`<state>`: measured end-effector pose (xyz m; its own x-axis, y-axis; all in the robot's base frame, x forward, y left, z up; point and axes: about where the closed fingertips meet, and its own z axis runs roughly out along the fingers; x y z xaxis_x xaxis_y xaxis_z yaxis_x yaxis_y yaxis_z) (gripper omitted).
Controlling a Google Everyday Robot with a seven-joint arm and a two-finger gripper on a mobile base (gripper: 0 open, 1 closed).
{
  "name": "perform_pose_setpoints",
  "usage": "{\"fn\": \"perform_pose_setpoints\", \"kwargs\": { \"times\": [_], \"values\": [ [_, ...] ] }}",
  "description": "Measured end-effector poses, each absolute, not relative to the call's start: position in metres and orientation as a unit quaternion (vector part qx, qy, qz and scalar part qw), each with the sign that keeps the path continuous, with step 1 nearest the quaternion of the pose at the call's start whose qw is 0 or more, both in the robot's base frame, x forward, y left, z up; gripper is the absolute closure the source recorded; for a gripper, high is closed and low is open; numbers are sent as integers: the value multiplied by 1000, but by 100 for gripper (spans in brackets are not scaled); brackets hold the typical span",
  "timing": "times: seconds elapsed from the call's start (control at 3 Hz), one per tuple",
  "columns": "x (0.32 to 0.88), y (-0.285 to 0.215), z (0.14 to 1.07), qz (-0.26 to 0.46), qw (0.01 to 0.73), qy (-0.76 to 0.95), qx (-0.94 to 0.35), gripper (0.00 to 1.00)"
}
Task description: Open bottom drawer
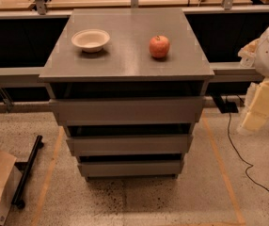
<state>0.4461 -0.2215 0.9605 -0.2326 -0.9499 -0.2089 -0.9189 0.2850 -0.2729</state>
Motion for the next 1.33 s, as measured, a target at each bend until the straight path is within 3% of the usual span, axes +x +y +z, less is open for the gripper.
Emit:
{"fn": "perform_pose_setpoints", "kwargs": {
  "times": [1.33],
  "values": [
    [468,-217,856,21,181,811,-555,0]
  ]
}}
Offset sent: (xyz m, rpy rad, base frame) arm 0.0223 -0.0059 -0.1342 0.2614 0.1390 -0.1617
